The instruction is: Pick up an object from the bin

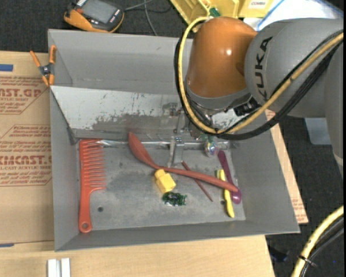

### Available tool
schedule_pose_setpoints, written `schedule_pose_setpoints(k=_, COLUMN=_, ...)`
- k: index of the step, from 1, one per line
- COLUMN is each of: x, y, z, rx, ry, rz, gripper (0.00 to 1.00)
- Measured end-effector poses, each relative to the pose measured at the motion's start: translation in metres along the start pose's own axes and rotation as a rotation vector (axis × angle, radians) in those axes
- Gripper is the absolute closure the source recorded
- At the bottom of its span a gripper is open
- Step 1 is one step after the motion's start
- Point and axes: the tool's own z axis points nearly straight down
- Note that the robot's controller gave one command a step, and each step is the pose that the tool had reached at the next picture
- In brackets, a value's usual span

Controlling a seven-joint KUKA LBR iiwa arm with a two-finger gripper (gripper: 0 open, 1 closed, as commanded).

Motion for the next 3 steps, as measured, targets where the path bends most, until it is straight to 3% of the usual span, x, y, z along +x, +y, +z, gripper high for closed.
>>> schedule_pose_setpoints(k=1, x=-0.001, y=0.0, z=-0.005, rx=-0.001, ry=-0.008, rz=0.001, gripper=0.0)
schedule_pose_setpoints(k=2, x=-0.005, y=0.032, z=0.122, rx=-0.003, ry=-0.01, rz=0.166, gripper=0.0)
schedule_pose_setpoints(k=3, x=0.001, y=0.07, z=0.076, rx=-0.004, ry=-0.015, rz=0.284, gripper=0.0)
